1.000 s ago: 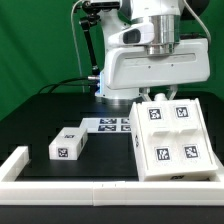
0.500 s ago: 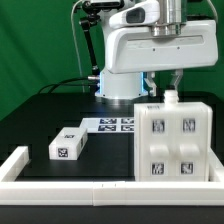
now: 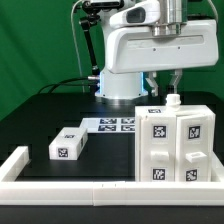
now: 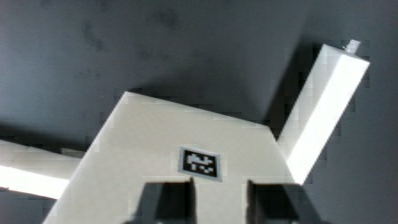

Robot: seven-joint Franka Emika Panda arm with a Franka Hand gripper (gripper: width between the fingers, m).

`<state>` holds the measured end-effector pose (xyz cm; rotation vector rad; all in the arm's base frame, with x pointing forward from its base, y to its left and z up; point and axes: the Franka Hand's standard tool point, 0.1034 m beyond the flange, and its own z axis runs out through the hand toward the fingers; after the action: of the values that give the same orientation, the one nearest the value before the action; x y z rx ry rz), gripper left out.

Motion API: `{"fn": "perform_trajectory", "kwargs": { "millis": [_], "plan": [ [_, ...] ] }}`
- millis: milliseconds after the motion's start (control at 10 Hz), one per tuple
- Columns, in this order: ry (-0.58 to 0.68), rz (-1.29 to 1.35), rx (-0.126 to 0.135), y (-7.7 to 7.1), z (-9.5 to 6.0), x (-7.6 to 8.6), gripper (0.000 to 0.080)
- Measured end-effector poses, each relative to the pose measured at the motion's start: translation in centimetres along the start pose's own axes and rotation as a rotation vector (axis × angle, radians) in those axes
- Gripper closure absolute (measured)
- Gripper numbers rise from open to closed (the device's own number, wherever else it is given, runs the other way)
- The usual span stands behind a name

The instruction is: Assemble cabinet

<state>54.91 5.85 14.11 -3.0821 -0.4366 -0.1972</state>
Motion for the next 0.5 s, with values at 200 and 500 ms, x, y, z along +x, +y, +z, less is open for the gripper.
{"fn": "perform_trajectory", "kwargs": {
  "millis": [200,500],
  "plan": [
    [0.000,0.000,0.000,0.0,0.0,0.0,0.0427],
    [-0.005,0.044,-0.013,0.6,1.3,-4.3,0.0075]
  ]
}}
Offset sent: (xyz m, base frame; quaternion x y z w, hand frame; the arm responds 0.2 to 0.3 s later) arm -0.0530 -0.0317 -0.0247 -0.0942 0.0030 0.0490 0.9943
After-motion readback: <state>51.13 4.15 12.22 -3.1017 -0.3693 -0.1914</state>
